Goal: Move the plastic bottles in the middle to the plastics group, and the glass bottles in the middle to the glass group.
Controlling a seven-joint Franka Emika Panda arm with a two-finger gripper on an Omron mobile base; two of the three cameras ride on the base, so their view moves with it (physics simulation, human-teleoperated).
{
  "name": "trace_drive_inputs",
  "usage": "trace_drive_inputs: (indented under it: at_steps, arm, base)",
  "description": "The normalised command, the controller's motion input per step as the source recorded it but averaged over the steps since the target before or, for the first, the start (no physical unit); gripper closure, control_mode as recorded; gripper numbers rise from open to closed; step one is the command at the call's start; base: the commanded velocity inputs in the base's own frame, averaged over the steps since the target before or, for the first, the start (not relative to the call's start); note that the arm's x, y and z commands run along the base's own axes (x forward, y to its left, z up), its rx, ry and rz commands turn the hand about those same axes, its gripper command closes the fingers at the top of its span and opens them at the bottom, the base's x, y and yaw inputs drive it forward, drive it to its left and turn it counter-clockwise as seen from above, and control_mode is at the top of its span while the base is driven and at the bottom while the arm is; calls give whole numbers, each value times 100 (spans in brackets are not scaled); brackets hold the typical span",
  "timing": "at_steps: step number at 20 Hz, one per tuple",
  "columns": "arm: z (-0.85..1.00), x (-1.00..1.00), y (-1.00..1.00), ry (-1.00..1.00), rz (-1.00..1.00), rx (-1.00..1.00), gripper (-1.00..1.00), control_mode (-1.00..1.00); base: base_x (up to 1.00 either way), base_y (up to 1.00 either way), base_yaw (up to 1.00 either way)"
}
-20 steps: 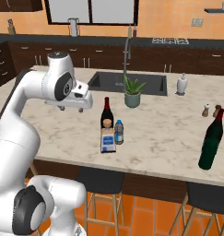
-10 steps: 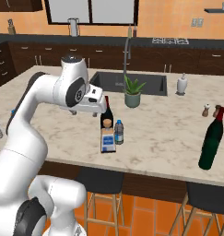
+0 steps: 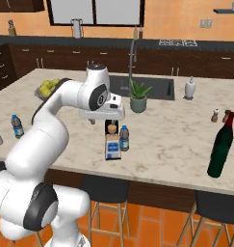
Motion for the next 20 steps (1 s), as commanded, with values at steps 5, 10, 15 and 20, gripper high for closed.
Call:
trace_drive_inputs:
  at_steps: [5, 10, 15, 20]
  arm:
    - [-32, 53, -1, 5, 6, -1, -100, -100]
    - [-20, 28, 0, 0, 4, 0, -100, -100]
    - [-35, 26, 0, 0, 5, 0, -100, -100]
    - [-17, 8, -3, 0, 5, 0, -100, -100]
  base:
    - [0, 0, 0]
    - [0, 0, 0]
    - [0, 0, 0]
    - [0, 0, 0]
